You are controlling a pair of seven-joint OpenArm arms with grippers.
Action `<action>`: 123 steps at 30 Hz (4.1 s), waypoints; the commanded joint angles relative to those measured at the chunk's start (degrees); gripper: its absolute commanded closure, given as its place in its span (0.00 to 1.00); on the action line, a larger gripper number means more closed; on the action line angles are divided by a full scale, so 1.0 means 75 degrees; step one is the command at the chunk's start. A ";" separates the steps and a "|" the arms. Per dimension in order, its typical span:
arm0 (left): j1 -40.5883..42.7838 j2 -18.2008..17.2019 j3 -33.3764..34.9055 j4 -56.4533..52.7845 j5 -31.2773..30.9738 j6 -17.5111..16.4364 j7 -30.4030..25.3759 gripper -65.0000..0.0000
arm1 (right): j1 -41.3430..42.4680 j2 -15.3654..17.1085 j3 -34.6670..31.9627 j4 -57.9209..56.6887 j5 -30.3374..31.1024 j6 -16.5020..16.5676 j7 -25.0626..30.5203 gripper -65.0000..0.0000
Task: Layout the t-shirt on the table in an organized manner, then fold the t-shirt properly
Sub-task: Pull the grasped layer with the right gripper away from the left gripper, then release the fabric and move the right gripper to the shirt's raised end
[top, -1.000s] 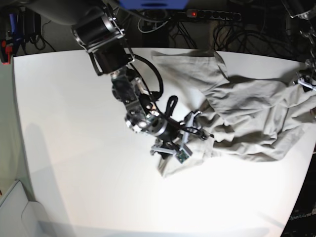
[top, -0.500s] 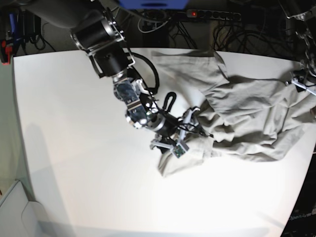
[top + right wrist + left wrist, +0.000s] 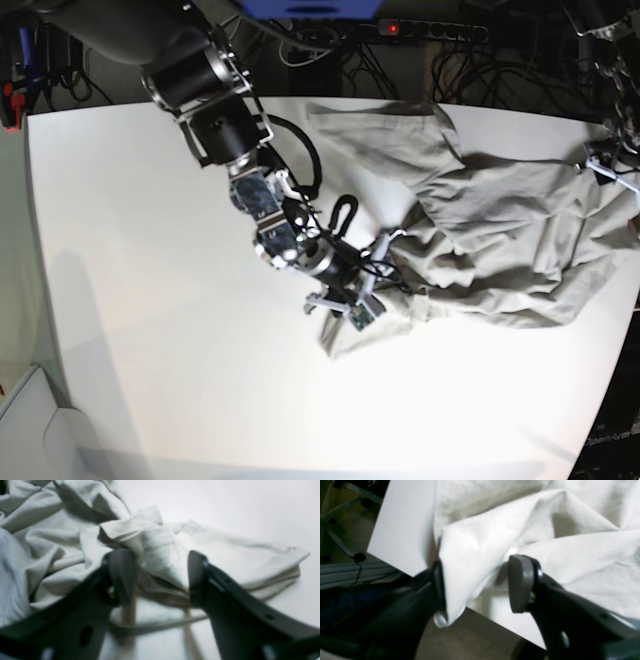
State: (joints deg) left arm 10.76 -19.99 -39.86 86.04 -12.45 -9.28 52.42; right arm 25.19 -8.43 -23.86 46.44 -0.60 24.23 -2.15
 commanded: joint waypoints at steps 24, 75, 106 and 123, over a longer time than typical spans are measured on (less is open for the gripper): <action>-0.0480 -0.0142 -0.0013 0.0150 -0.0069 0.0012 -0.0115 0.48 | 0.1898 0.1012 0.3058 -0.0477 0.0109 0.0011 0.0223 1.00; -0.2226 0.0749 0.2155 0.1310 -0.0046 0.0000 0.0764 0.08 | -0.0751 0.1563 0.3492 0.2993 0.0109 -0.1150 -0.0457 0.29; -0.2133 -0.0517 0.1768 -0.0928 -0.0081 0.0000 -0.0314 0.08 | -0.5521 0.0379 0.1792 0.6943 0.0121 -0.1103 -0.2110 0.29; -0.2156 0.0280 0.2659 -0.1843 -0.0011 0.0000 -0.1592 0.09 | -0.5556 0.0473 0.1815 0.6896 0.0121 -0.1103 -0.2122 0.29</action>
State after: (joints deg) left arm -4.67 -17.12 -19.62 71.57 -12.43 -9.30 41.30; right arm -16.82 -4.60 -10.22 97.19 -0.16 15.77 -19.66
